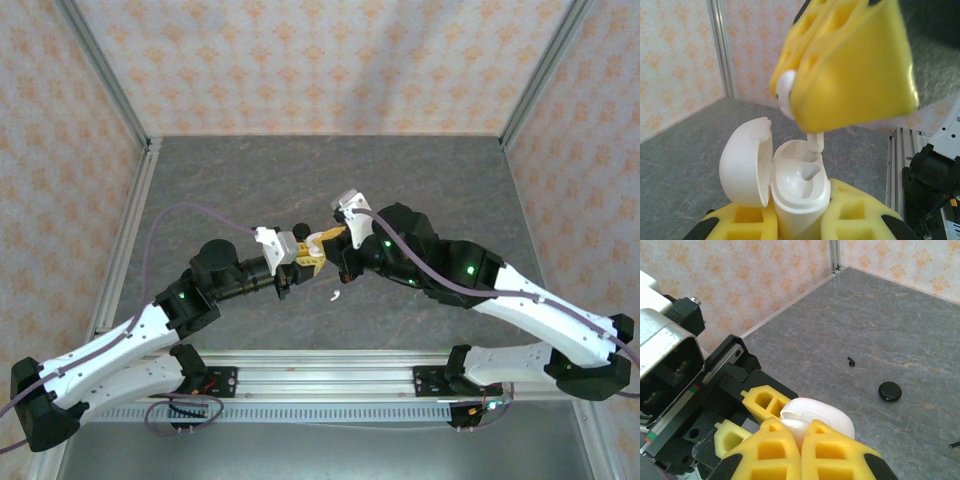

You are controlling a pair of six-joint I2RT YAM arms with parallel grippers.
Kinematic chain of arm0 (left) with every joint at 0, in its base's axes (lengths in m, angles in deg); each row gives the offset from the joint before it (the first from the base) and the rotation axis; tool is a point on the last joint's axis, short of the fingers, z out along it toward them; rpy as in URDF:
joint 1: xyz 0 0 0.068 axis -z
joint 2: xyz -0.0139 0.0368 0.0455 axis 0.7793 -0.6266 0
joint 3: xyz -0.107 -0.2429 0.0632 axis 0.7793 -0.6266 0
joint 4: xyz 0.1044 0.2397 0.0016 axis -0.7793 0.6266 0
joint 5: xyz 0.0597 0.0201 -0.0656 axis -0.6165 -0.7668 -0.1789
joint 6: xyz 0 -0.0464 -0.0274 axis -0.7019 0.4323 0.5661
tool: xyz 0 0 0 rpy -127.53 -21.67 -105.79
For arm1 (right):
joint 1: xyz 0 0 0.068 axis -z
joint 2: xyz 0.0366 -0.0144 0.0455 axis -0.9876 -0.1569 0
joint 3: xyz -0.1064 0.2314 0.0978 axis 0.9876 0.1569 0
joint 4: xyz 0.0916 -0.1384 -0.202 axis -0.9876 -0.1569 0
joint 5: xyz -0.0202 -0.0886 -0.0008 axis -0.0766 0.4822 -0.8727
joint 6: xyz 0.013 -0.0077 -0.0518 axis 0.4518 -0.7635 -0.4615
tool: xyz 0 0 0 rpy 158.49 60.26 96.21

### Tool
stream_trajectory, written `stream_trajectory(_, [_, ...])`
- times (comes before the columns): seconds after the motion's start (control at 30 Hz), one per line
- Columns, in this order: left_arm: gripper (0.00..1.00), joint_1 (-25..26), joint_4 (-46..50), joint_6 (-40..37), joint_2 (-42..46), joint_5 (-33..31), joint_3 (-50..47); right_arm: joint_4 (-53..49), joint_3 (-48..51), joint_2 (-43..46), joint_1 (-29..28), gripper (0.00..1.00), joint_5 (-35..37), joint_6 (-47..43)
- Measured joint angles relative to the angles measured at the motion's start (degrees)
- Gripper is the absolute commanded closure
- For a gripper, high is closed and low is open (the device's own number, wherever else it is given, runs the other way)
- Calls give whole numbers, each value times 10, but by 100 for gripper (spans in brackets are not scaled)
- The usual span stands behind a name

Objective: Insert the wireless bluetooth earbuds into the charging case

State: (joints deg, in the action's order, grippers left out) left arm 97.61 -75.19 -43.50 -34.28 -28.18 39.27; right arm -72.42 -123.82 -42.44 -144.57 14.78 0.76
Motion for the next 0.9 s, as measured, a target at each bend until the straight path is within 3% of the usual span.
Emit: stream_trajectory(0.9, [100,0,1,0,10,-2,0,-2,0,-14,0,90,-22,-9])
